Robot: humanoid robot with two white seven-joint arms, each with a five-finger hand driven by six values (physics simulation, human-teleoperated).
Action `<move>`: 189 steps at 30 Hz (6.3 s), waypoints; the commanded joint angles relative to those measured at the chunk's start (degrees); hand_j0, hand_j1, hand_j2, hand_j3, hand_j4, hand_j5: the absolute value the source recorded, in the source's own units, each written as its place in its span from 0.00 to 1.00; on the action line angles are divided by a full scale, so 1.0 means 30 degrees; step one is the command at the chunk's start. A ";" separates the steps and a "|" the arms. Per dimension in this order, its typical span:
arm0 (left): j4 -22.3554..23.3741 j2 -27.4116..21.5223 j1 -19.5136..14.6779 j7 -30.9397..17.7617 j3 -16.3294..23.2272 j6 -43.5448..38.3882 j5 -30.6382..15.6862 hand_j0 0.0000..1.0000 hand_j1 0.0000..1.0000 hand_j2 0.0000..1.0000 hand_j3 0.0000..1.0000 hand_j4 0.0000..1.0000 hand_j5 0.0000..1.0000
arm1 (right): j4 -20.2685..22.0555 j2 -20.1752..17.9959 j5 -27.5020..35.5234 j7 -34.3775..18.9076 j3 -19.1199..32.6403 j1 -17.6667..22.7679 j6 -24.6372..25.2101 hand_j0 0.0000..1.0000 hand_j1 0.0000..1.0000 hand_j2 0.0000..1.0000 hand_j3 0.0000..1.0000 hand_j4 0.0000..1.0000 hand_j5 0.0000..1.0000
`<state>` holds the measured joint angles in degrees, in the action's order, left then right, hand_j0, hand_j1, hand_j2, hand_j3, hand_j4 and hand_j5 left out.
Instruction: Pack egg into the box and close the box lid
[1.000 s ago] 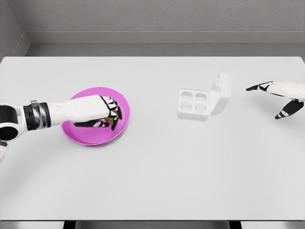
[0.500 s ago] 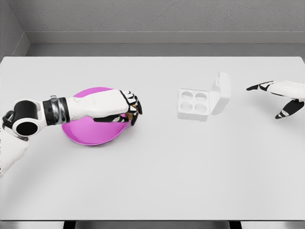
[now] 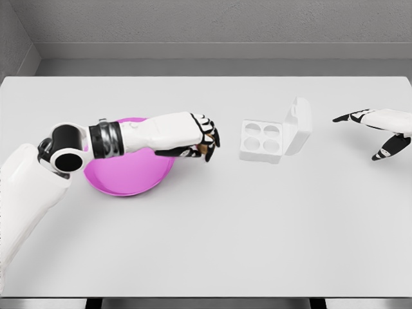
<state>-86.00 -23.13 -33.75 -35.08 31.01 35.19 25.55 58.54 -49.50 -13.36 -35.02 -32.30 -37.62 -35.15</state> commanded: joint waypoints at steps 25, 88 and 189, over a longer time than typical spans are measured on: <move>0.4409 0.4723 -0.2520 0.0026 0.0563 -0.0064 -0.0371 0.36 0.36 0.36 0.36 0.36 0.36 | -0.0031 0.0007 0.0118 0.0007 0.0016 0.0000 0.0049 1.00 1.00 1.00 1.00 1.00 1.00; 1.5367 0.7711 -0.3135 0.0026 0.0533 -0.0064 -1.0976 0.41 0.41 0.41 0.41 0.41 0.41 | -0.0529 0.0358 0.0118 0.0007 -0.0014 -0.0117 0.0049 1.00 1.00 1.00 1.00 1.00 1.00; 1.4517 0.7711 -0.3135 0.0026 0.1119 -0.0064 -1.1035 0.65 0.65 0.65 0.65 0.65 0.65 | -0.0675 0.0739 0.0118 0.0007 -0.0014 -0.0117 0.0049 1.00 1.00 1.00 1.00 1.00 1.00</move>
<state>-42.39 -0.02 -43.07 -35.01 34.46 35.10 -7.10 56.55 -47.23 -13.37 -35.02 -32.39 -37.97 -35.15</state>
